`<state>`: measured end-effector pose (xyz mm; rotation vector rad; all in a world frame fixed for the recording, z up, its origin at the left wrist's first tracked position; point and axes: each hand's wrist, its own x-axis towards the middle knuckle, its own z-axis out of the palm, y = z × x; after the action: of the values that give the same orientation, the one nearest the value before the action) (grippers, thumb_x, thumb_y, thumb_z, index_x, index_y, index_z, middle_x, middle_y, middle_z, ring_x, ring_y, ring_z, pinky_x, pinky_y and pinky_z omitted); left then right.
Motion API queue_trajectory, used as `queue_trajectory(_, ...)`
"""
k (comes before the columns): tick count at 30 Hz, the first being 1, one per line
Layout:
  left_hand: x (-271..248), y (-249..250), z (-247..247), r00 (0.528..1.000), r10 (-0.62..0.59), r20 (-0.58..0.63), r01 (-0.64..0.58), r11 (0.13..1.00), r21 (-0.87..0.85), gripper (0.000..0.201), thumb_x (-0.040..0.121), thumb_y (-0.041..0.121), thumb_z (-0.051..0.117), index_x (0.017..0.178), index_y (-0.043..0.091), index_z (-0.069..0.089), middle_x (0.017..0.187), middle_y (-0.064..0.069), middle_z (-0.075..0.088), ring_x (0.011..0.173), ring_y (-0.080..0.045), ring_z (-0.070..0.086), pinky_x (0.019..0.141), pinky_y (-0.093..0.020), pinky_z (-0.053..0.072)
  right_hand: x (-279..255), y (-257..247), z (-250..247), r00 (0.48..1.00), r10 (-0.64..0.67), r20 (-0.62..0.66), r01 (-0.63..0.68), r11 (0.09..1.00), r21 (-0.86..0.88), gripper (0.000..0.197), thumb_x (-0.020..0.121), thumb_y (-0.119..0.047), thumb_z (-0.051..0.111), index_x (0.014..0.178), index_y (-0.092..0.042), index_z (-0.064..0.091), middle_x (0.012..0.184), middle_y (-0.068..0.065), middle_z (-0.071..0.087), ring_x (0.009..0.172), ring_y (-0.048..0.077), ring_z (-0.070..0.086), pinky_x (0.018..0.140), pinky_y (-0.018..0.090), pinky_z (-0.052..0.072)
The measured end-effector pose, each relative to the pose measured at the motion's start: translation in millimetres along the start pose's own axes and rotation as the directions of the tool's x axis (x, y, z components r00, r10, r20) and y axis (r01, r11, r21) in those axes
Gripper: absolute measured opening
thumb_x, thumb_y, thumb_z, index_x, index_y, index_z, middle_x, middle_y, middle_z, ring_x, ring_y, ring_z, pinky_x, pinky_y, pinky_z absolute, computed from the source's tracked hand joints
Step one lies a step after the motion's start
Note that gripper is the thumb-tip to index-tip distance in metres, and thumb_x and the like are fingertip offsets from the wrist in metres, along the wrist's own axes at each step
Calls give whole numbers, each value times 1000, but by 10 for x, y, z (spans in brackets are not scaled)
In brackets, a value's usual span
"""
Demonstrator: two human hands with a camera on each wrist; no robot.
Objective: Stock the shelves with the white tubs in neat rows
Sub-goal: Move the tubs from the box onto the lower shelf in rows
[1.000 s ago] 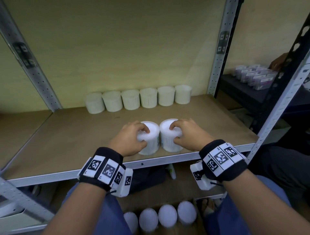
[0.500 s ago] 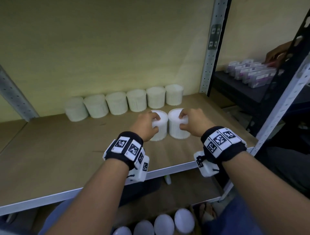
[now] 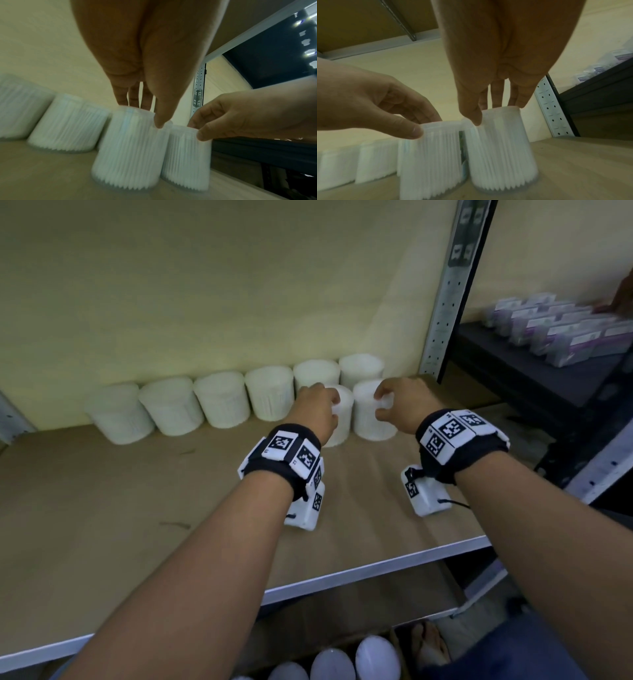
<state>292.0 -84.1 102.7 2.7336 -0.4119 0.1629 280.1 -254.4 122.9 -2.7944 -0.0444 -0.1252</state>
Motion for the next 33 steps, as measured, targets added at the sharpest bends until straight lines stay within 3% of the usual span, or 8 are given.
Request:
queue_trajectory(11, 60, -26, 27, 999, 7, -31, -8, 999, -32, 39, 90, 14, 57, 129, 10, 55, 126, -12, 52, 119, -28, 47, 97, -35, 42, 154, 15, 66, 1000, -15, 7, 15, 1000, -19, 40, 89, -18, 61, 128, -11, 55, 126, 15, 59, 112, 30, 57, 92, 33, 47)
queue_trajectory(15, -52, 9, -65, 1000, -1, -3, 1, 998, -58, 48, 90, 21, 59, 135, 10, 48, 134, -11, 46, 127, -26, 43, 104, -32, 36, 26, 19, 15, 998, -32, 51, 34, 999, -40, 59, 88, -25, 63, 142, -15, 42, 144, 11, 46, 129, 28, 47, 105, 34, 40)
queue_trajectory(17, -162, 39, -102, 1000, -5, -11, 4, 998, -70, 50, 89, 23, 59, 136, 11, 46, 136, -10, 43, 128, -25, 42, 105, -31, 35, -108, 13, -28, 998, -57, 14, 58, 998, -30, 61, 87, -26, 64, 142, -14, 42, 145, 11, 44, 131, 28, 44, 109, 35, 37)
queue_trajectory(20, -394, 132, -135, 1000, 5, -19, -6, 996, -84, 49, 88, 26, 60, 134, 11, 49, 134, -10, 46, 126, -24, 44, 105, -33, 39, -384, -2, -79, 997, -73, -16, 73, 997, -13, 53, 86, -24, 65, 136, -12, 50, 136, 12, 51, 124, 27, 49, 101, 32, 41)
queue_trajectory(30, -1476, 412, -105, 994, 25, 103, -8, 986, -165, 43, 88, 27, 61, 129, 15, 53, 131, -4, 48, 122, -18, 48, 98, -27, 39, -1507, 37, 13, 990, -27, 135, 26, 1000, 9, 39, 89, -25, 60, 128, -19, 56, 129, 5, 54, 116, 21, 54, 93, 32, 45)
queue_trajectory(33, -1784, 481, -43, 989, 64, 135, -40, 983, -177, 40, 88, 28, 61, 126, 16, 55, 127, -2, 50, 117, -17, 51, 90, -22, 37, -1810, 88, 92, 991, -32, 133, 27, 999, 34, 34, 88, -23, 60, 121, -18, 60, 119, 4, 58, 102, 18, 56, 85, 28, 44)
